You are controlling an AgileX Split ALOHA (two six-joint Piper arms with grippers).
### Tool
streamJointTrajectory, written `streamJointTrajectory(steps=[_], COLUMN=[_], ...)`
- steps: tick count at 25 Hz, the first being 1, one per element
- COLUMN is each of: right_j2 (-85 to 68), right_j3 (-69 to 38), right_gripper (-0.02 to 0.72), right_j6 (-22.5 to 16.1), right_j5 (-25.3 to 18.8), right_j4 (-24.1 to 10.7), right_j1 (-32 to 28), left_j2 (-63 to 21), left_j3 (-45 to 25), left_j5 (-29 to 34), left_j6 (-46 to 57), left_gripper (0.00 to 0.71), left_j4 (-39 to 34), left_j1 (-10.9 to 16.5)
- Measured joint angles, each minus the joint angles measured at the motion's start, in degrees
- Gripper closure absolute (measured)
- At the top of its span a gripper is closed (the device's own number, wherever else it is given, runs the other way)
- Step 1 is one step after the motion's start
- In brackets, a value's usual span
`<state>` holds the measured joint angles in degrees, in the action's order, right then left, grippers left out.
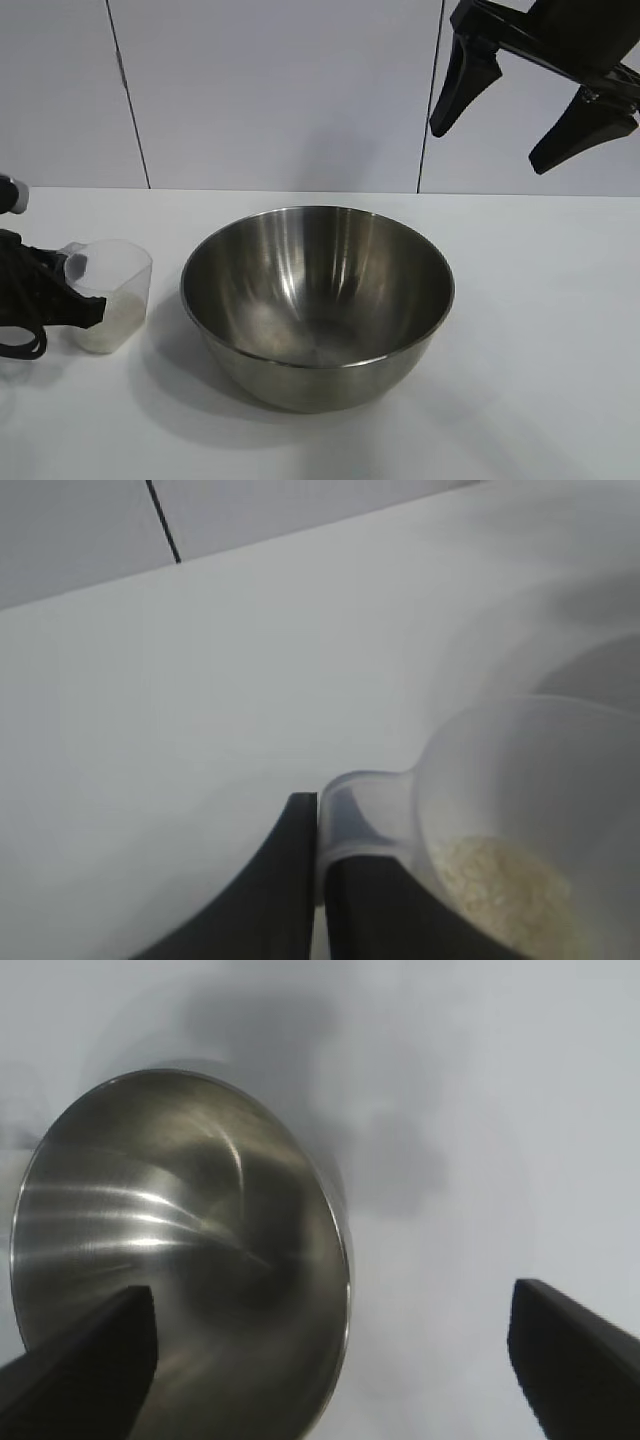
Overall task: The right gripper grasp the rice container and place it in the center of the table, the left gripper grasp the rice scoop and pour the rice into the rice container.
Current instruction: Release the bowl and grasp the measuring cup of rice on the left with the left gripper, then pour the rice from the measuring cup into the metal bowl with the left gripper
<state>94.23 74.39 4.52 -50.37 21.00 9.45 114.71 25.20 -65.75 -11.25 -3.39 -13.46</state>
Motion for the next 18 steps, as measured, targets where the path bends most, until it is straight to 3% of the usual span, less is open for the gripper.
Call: streamJointTrajectory(steps=[8, 13, 18], right_j2=[0.0, 0.0, 0.0], right_j3=[0.0, 0.0, 0.0], right_gripper=[0.043, 0.043, 0.043], right_j6=[0.0, 0.0, 0.0], right_j5=[0.3, 0.3, 0.4], right_j4=[-0.5, -0.7, -0.7], right_j1=[0.0, 0.0, 0.0], left_j2=[-9.8, -18.0, -21.1], left_j3=[0.5, 5.3, 12.9], left_j5=[2.1, 15.7, 30.3], left_j6=[0.1, -1.5, -8.3], left_gripper=[0.704, 0.704, 0.704], left_j4=[-4.6, -9.4, -10.6], left_j1=[0.0, -0.9, -5.5])
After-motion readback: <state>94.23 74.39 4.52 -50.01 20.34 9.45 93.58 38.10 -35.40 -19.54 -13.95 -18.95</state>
